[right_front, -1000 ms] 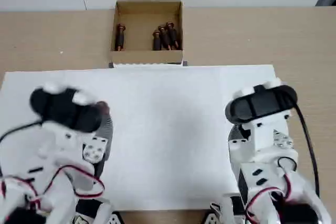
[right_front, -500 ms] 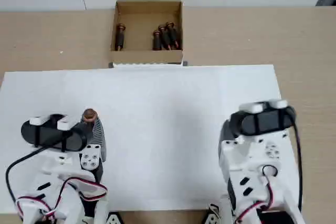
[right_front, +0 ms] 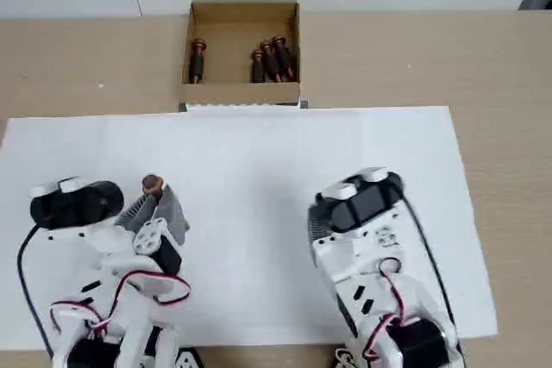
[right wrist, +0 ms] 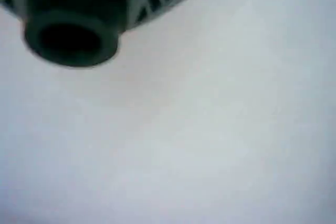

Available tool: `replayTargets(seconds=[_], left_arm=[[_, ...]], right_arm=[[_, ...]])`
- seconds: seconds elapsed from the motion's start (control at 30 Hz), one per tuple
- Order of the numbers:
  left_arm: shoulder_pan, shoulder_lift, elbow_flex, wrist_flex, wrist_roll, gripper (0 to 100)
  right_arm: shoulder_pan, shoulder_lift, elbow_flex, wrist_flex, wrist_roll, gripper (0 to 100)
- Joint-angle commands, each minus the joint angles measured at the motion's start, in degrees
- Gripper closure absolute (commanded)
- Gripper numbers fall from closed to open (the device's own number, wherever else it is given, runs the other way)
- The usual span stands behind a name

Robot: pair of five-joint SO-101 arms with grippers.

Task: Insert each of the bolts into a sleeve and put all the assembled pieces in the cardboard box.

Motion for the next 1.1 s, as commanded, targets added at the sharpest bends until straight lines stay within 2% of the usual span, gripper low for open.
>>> replayTargets(seconds=[0.0,0.13,0.27,0.47,0.7,1.07], left_arm=[[0.00,-0.70,1.19,-6.33,2.46,100],[0.09,-0.70,3.56,-10.55,3.08,100],[0.44,-0.70,3.82,-12.31,8.88,100],[8.09,-0.70,3.82,-12.48,13.19,100],[15.21,-0.70,3.82,-16.62,13.10,100],[22.51,-0.53,3.82,-16.44,12.92,100]], right_arm=[[-5.32,-0.40,1.23,-3.65,-0.26,99.5],[-10.68,-0.40,3.43,-6.37,-0.26,99.5],[-15.08,-0.31,4.22,-7.96,-0.26,99.5],[-19.21,-0.40,5.36,-7.96,4.84,99.5],[-19.74,-0.40,5.36,-7.96,7.12,99.5],[-19.65,-0.48,5.63,-8.48,9.41,99.5]])
